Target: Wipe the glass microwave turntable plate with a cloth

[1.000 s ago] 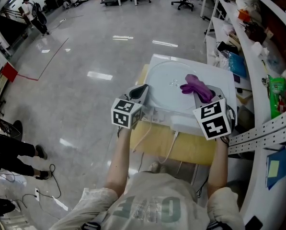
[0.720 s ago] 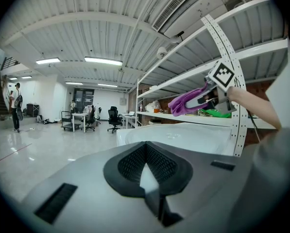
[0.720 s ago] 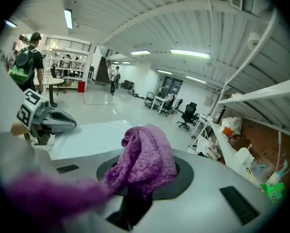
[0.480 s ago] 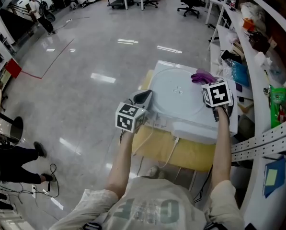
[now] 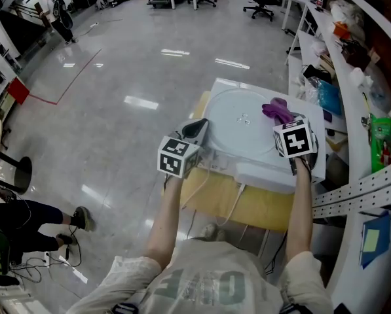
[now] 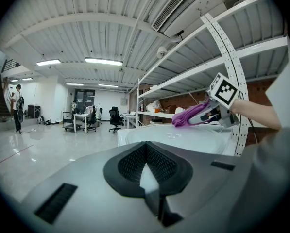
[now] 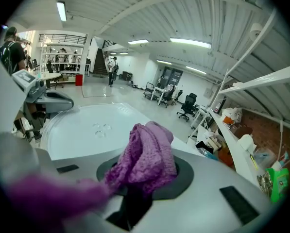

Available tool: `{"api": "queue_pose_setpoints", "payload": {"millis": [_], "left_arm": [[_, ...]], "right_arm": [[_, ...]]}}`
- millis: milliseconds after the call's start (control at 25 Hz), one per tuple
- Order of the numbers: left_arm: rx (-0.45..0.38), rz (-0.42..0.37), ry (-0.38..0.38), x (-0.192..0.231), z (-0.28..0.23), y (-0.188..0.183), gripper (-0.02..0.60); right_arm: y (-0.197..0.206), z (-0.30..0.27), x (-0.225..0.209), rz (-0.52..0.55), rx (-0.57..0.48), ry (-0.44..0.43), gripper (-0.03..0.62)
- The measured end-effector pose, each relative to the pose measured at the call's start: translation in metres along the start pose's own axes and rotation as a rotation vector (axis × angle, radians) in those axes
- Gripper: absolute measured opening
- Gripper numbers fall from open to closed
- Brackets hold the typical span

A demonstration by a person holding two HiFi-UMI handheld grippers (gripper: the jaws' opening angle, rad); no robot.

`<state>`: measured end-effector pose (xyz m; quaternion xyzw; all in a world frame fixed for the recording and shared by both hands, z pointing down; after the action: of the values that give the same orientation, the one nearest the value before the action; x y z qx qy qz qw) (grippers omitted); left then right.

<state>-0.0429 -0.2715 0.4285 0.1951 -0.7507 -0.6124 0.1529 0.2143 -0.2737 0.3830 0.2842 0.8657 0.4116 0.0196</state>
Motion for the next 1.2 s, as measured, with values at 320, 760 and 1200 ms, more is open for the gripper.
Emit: {"api": "queue_pose_setpoints", "payload": {"millis": [320,760,1200], "left_arm": [[-0.006,0.0,0.001,0.001,0.0,-0.001,0.002],[0.01,-0.011,-0.007,-0.001,-0.003,-0.002,0.002],[-0.326,-0.023,-0.12,-0.026,0.077,-0.108,0.002]], "right_arm": [[0.029,0.047,0.053,0.041,-0.002,-0.029,0.058],[0.034,0.065,0.089,0.073,0.005,-0.047,0.057],[0.005,0.142,0.095,0.028,-0.258,0.07,0.058]]}}
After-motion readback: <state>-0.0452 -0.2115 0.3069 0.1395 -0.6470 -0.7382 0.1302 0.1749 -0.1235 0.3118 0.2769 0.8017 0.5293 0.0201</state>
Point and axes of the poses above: the fingertips, and each gripper's own axes: z backward along the fingers, x to its left, y out of its underside, the point moved 5 cm from there along z, backward along the fingers, and after that the axes turned 14 degrees about -y, right-handed, at the moved point
